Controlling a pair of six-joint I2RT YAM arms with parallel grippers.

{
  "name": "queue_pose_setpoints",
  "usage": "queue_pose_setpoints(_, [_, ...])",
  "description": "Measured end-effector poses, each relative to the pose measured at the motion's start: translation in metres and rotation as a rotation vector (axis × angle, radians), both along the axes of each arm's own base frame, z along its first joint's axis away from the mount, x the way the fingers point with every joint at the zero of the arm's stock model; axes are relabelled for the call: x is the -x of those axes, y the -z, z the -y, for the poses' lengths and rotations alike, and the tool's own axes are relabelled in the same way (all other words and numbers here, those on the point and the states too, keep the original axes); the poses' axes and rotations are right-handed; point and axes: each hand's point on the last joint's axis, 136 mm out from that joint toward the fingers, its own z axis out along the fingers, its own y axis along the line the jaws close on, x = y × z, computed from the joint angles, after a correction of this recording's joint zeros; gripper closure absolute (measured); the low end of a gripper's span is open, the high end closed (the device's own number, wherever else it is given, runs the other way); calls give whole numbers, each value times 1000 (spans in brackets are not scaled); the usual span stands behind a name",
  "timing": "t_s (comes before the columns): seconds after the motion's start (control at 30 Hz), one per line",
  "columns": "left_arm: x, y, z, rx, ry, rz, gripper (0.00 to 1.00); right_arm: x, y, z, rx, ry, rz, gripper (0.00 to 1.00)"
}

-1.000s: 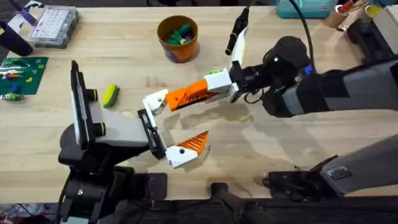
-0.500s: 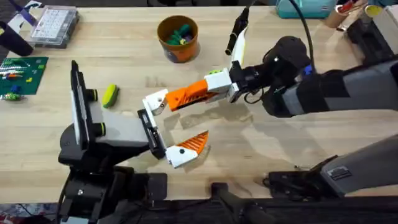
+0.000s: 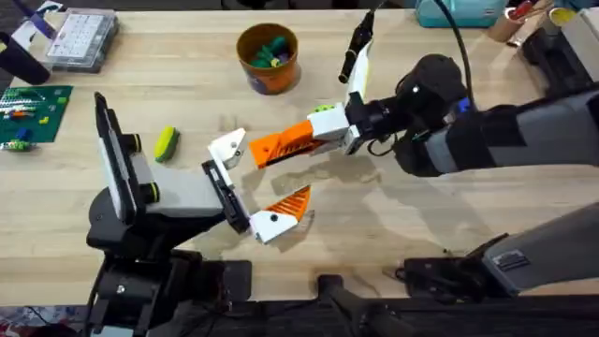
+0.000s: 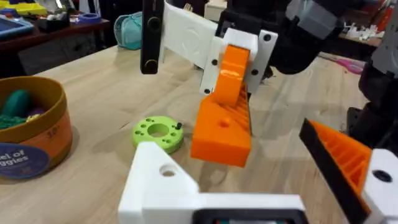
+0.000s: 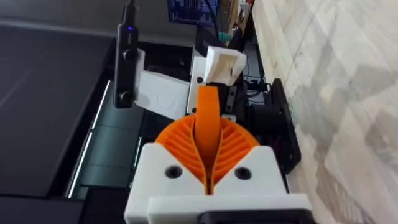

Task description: Pick up the gripper from the table and insert it into the empty holder that is missing its gripper. Then pick up a screw, insert it into the mounting hole, and use the screwdriver to tighten it. Finally, clean up the table by picking up the vegetable and placing it into the bucket.

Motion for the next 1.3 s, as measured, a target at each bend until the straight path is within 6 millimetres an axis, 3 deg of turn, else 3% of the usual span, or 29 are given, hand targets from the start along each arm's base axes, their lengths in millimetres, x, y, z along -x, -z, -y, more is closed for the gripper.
queue_pose_setpoints(0.3, [0, -2, 0, 0, 1, 12, 13, 0, 0, 0, 0, 0, 0, 978])
queue_pose_setpoints(0.47, [3, -17, 2, 11, 22, 98, 13, 0, 0, 0, 0, 0, 0, 978])
queue_pose_setpoints(1.3, [5, -7, 3, 30, 36, -2, 15, 5, 1, -8, 1, -5, -5, 978])
